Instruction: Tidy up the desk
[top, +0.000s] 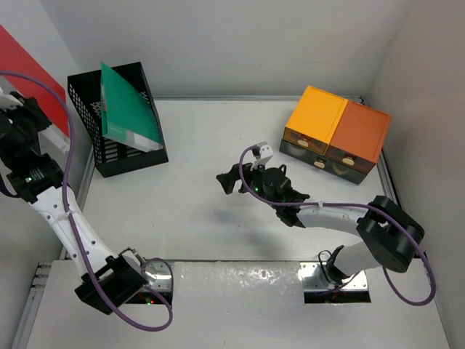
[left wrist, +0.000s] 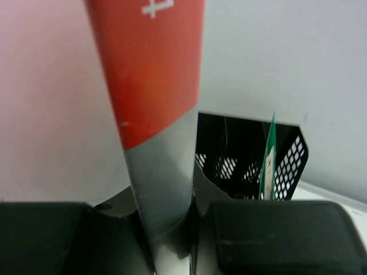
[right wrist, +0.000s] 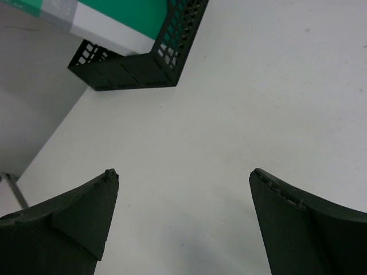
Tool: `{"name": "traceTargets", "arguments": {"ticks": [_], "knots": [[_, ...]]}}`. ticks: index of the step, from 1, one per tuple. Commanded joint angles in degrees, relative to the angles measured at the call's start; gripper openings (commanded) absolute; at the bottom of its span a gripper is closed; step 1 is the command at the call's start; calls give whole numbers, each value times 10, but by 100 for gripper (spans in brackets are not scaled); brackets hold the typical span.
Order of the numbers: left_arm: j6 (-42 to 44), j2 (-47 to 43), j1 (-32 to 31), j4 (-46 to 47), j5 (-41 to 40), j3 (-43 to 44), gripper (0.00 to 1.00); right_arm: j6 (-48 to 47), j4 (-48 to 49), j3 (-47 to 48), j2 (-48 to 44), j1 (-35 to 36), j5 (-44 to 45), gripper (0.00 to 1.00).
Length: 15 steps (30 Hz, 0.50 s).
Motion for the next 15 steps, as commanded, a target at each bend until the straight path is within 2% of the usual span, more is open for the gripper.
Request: {"name": "traceTargets", "arguments": {"ticks": [1, 3, 7, 12, 15], "knots": [[-29, -30, 2, 186, 40, -67, 0, -40, -47, 36, -32, 0, 60, 93], [-38, -26, 3, 236, 62, -102, 0, -46, -64, 47, -38, 0, 77, 93], [-50, 13, 3, 288, 86, -117, 0, -51, -77, 54, -41, 0, 113, 93], [-51, 27, -4, 410, 85, -209, 0, -48, -90, 53, -41, 2, 150, 93], [-53, 38, -17, 465, 79, -234, 0, -54, -101, 50, -41, 3, 174, 93]]}}
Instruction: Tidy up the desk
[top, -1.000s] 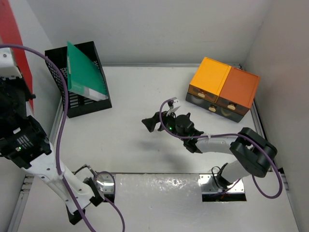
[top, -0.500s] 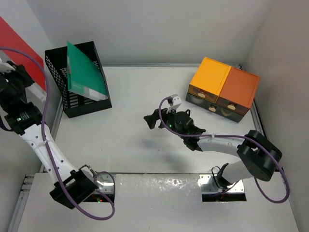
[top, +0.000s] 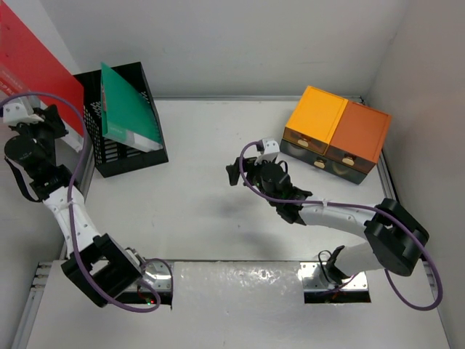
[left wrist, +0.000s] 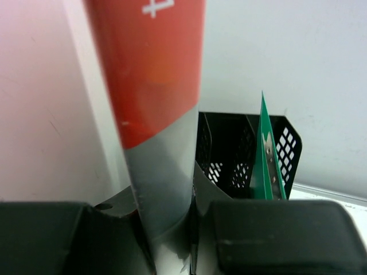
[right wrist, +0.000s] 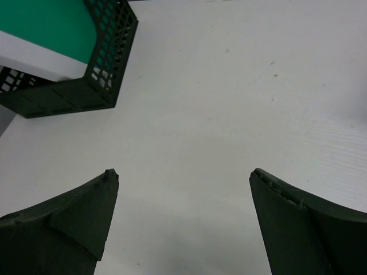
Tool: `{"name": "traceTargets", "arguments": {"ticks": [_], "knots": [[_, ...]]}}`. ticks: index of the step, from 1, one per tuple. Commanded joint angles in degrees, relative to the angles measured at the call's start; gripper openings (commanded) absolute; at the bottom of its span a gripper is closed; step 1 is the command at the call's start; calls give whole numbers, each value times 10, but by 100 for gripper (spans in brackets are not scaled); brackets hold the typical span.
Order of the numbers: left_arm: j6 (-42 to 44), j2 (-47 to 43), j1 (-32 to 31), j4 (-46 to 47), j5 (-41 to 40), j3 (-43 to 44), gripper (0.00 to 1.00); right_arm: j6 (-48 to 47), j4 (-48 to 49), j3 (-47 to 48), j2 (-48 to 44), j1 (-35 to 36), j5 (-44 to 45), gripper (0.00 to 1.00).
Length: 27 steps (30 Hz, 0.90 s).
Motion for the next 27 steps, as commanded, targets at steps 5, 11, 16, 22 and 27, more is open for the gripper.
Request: {"name": "traceTargets", "arguments": {"ticks": [5, 11, 16, 22, 27], "knots": [[-17, 17, -35, 173, -28, -29, 0, -17, -20, 15, -19, 3, 71, 93], [26, 34, -119, 154, -132, -41, 0, -19, -34, 19, -24, 4, 82, 93], [23, 36, -153, 160, -223, -77, 0, -22, -37, 5, -42, 6, 94, 93], [32, 41, -157, 176, -255, -97, 0, -30, -38, 0, -51, 6, 107, 94], [48, 51, -157, 178, -255, -95, 0, -33, -40, 5, -50, 6, 103, 94]]}}
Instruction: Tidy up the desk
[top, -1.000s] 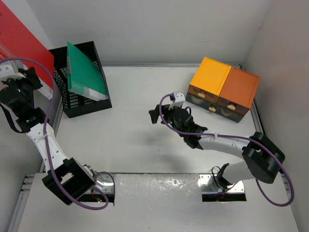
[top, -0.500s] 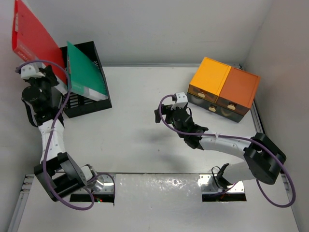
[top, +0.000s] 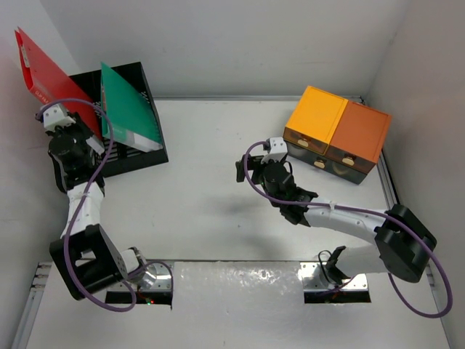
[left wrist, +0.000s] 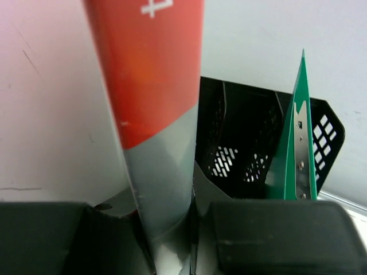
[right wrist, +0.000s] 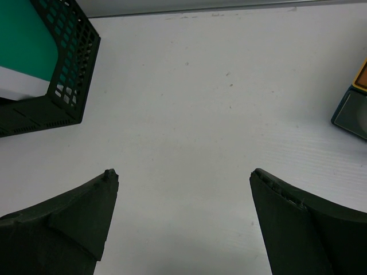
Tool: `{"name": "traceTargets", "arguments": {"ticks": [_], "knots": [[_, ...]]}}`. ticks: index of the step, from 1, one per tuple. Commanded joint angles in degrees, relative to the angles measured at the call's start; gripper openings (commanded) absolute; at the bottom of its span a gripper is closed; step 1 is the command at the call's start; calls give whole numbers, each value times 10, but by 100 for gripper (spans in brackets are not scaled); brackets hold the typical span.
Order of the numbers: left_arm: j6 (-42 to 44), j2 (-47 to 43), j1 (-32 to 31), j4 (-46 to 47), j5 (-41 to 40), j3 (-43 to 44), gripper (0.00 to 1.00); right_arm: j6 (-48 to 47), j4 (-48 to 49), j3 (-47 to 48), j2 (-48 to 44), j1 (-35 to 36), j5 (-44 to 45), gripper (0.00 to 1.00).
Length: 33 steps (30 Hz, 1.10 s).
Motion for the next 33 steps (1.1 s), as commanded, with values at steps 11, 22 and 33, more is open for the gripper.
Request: {"name": "traceTargets", "arguments": {"ticks": [11, 22, 33], "knots": [[46, 52, -11, 124, 58, -20, 0, -10, 14, -7, -11, 4, 15, 94], [65, 92, -28, 113, 9, 6, 3, -11, 45, -27, -17, 4, 6, 94], [56, 131, -29, 135, 42, 32, 26, -35, 53, -70, -82, 3, 32, 95]]}}
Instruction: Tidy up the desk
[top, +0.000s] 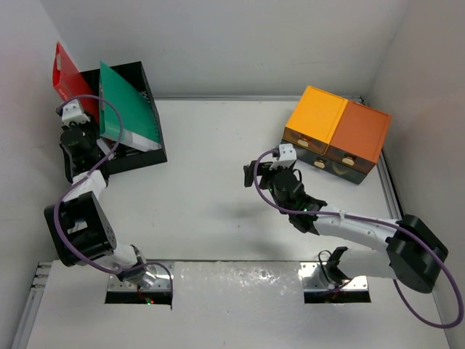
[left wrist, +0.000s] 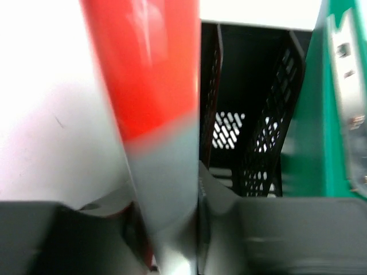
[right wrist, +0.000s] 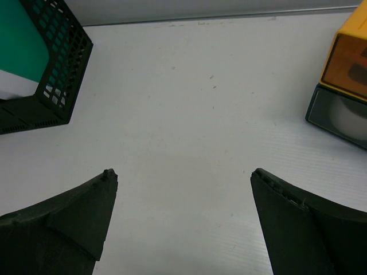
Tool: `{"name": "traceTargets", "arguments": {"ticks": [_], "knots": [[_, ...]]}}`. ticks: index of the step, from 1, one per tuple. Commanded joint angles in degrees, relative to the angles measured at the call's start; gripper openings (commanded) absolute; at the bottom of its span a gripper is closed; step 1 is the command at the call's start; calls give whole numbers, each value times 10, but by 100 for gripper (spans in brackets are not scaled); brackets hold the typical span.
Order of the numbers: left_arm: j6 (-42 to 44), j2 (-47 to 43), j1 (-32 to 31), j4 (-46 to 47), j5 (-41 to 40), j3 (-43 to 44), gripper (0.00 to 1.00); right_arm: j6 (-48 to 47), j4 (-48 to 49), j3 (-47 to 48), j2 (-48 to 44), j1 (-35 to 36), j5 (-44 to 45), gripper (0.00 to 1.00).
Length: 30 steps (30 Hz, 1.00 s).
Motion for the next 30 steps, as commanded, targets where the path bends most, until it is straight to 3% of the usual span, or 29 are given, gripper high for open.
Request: {"name": "traceTargets", "arguments": {"ticks": [1, 4, 6, 9, 14, 16, 19, 23, 30], "knots": [[-1, -14, -6, 98, 15, -3, 28, -16, 28, -6, -28, 4, 19, 96], [0, -15, -7, 114, 15, -11, 36, -19, 27, -14, -39, 4, 19, 96], [3, -11, -8, 76, 12, 1, 42, -20, 26, -15, -42, 3, 17, 96], [11, -5, -8, 49, 15, 24, 42, -19, 29, -15, -41, 4, 10, 96], [16, -1, -8, 43, 25, 32, 12, -20, 35, -17, -42, 4, 7, 96], [17, 3, -8, 22, 22, 44, 11, -21, 35, -17, -42, 4, 5, 96], [18, 4, -8, 2, 20, 59, 33, -25, 31, -14, -43, 4, 5, 96], [16, 4, -9, -31, 19, 89, 47, -29, 23, -8, -42, 4, 5, 96], [1, -3, -9, -89, 9, 160, 53, -32, 9, 4, -37, 4, 1, 96]]}}
